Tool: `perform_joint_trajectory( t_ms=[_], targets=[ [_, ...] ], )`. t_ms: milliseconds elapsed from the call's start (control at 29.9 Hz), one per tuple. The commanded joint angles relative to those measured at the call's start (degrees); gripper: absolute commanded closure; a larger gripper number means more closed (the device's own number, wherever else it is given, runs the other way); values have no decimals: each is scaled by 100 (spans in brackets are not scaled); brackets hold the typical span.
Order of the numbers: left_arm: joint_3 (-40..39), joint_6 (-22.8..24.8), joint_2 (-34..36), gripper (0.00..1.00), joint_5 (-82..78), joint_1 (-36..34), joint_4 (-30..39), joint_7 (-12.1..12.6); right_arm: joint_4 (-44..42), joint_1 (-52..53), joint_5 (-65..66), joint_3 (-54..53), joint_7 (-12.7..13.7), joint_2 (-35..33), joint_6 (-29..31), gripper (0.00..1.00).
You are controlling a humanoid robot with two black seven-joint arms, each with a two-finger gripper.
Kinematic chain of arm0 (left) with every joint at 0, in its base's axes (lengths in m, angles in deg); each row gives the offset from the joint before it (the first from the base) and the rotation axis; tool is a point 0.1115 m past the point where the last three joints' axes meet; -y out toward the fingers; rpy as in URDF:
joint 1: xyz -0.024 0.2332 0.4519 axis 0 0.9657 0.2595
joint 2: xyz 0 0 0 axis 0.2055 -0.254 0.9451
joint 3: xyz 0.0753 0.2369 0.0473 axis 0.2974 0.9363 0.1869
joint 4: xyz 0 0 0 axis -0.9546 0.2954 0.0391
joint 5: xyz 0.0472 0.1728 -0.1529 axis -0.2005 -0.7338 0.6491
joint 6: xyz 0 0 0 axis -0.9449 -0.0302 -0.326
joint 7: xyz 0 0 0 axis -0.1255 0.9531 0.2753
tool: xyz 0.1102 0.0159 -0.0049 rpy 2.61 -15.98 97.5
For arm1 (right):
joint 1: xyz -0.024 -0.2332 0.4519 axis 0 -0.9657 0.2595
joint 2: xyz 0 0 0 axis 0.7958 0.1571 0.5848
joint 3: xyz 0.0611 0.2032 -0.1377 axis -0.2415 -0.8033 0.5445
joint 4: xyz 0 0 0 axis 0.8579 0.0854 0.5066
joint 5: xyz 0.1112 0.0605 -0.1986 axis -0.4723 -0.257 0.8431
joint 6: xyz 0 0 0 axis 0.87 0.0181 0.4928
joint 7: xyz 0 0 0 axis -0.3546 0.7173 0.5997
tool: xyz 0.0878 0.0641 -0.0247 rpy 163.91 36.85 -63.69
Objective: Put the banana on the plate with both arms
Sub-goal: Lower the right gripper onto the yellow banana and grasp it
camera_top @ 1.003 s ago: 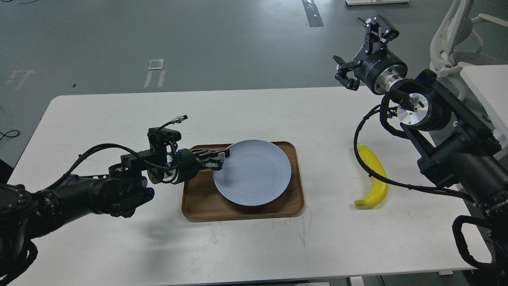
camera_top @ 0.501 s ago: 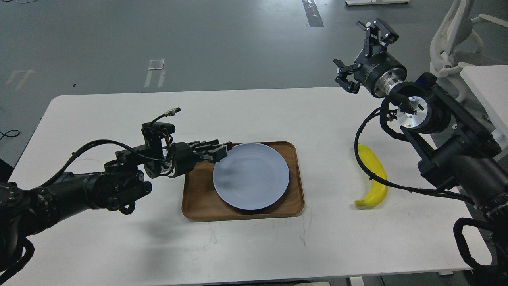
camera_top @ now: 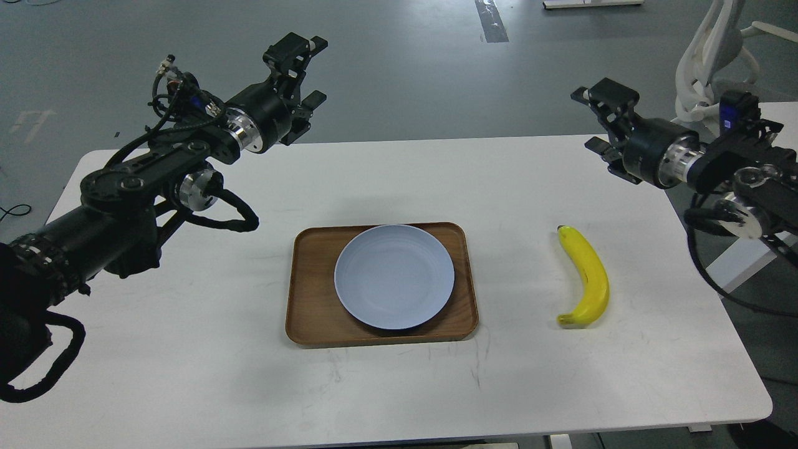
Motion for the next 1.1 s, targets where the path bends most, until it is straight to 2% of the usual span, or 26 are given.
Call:
perform_joint_trajectory(
  t_ms=[0,201,301,401,602,635,669,769,802,869,1070],
  targets=[
    [-237,62,4,2,201,73,4,272,419,108,1416,851,1,-492,301,4],
    [-263,53,4,2,210,117,4,237,367,144,3226,1520,-7,-563,468,4],
    [-290,54,39,2,237,179,4,149,200,117,3228,1582,1,-362,460,4],
    [-281,62,83,2,219,205,13,-192,-133,56,3219,1626,1,42,425,6],
    [-281,62,144,2,210,249,22,-290,-441,-129,3114,1661,10,438,179,10],
    [-272,62,188,2,210,249,30,-290,-485,-138,3114,1670,10,482,178,15],
    [-272,62,188,2,210,249,30,-290,-486,-138,3114,1670,10,483,178,15],
    [-263,62,215,2,201,249,30,-290,-556,-261,3114,1670,1,579,178,27],
    [-263,62,232,2,210,249,30,-290,-556,-313,3114,1670,1,588,170,42],
    [-263,62,232,2,201,249,30,-290,-565,-340,3114,1670,1,606,170,55],
    [-211,62,232,2,201,267,30,-290,-697,-296,3105,1670,1,799,117,71]
  ],
)
